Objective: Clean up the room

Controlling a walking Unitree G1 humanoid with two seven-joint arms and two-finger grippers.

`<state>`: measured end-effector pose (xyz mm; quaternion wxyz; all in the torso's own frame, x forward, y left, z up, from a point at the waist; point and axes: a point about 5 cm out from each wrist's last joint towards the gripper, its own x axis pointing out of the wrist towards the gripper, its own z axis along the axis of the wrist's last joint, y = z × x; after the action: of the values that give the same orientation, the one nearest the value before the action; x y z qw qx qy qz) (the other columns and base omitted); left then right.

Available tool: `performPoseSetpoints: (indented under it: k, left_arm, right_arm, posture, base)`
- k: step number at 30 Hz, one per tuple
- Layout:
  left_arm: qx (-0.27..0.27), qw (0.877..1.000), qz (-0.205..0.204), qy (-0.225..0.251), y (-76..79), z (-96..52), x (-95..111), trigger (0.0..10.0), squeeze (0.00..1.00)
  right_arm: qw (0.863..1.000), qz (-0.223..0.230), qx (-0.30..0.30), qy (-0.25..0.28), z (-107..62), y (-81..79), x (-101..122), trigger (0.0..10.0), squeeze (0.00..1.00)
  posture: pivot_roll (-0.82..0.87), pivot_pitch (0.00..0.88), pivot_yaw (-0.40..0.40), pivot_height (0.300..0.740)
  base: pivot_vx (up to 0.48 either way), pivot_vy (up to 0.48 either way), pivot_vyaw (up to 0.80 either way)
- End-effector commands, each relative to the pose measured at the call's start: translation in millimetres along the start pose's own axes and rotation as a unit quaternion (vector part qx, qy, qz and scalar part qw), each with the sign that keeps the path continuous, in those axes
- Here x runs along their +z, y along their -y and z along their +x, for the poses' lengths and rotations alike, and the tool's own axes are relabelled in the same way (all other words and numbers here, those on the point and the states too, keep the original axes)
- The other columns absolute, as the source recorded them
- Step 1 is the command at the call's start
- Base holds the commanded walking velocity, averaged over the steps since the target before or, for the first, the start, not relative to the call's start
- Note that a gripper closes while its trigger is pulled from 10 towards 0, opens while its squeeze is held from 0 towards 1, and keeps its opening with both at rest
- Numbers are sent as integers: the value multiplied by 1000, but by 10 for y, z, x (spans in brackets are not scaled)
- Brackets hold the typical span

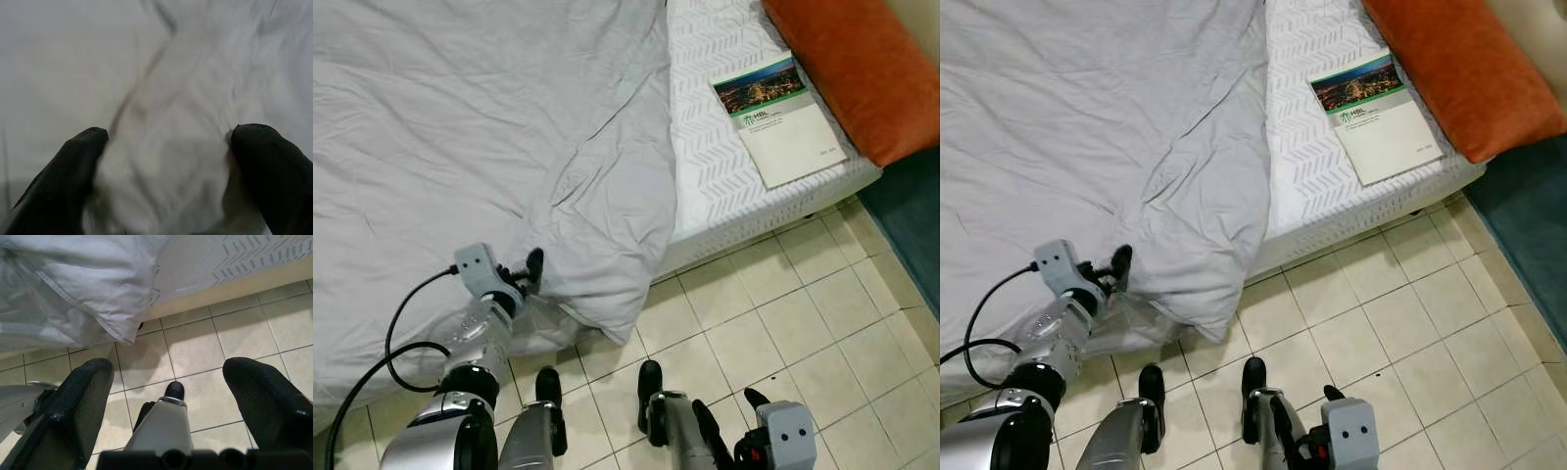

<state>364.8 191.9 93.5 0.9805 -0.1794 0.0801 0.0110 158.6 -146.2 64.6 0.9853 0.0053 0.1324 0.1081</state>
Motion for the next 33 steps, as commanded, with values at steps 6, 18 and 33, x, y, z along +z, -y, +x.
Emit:
performPoseSetpoints:
  k: [6, 18, 33]
  left_arm:
    - [40, 993, 47, -101, -28, -136, -486, 10000, 0]
    - [70, 991, 40, -110, -88, -140, -488, 0, 0]
    - [52, 989, 106, -87, -114, -112, -372, 0, 0]
  right_arm:
    - [999, 13, -11, -34, -124, -39, -114, 10000, 0]
    - [998, 10, -36, -43, -295, 15, -111, 10000, 0]
    - [998, 13, -44, -40, -176, 64, -138, 10000, 0]
  posture:
    - [-241, 657, -74, 740]
    - [-311, 655, -66, 740]
    - [-259, 584, -34, 740]
  base:
    - [0, 0, 0]
    - [0, 0, 0]
    - [0, 0, 0]
